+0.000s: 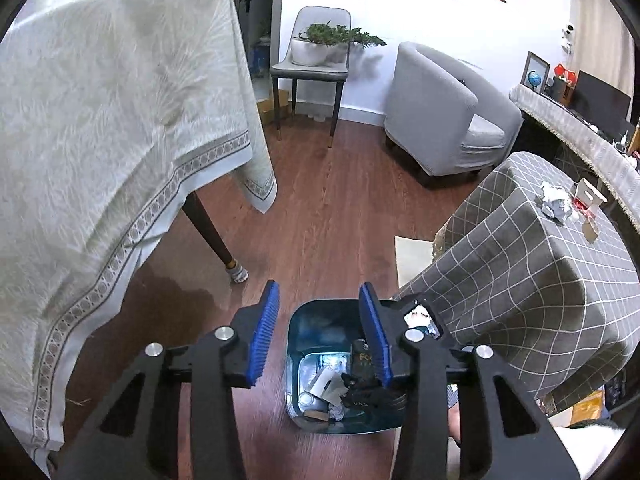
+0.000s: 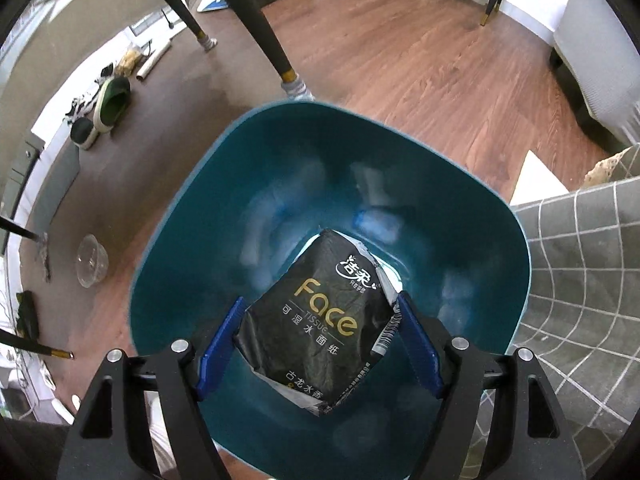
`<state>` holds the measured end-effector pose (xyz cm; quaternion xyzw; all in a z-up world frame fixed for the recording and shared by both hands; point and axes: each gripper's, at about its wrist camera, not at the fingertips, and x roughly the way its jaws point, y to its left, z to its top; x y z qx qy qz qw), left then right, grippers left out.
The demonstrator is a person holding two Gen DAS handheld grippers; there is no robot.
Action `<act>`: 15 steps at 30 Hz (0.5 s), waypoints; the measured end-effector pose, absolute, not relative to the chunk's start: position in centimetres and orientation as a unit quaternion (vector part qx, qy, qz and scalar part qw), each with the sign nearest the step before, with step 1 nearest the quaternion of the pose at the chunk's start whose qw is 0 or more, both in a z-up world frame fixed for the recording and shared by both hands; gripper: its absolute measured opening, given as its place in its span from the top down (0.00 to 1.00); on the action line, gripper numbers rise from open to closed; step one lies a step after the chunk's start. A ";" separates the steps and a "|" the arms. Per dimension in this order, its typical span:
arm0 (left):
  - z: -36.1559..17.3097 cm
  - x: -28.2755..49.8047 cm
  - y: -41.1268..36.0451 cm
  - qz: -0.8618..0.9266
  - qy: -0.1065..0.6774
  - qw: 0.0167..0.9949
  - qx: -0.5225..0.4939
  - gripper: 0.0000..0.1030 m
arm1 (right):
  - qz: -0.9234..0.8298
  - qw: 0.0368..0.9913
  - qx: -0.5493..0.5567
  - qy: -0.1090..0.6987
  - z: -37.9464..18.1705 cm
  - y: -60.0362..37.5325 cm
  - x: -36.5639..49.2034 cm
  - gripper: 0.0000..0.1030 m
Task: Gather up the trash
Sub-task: 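Drop the plastic lid into the bin with the left tool while the right tool drops the tissue pack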
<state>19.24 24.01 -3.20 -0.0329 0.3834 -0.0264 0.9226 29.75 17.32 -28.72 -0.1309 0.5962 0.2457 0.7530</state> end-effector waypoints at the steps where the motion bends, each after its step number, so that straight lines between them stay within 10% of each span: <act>1: -3.1 19.2 24.0 -0.027 0.381 0.923 -0.034 0.58 | 0.246 0.752 -0.139 0.596 -28.9 17.1 29.6 0.23; 15: -0.3 20.8 22.0 -0.021 0.351 0.935 -0.051 0.58 | 0.272 0.774 -0.120 0.559 -24.8 13.5 29.5 0.13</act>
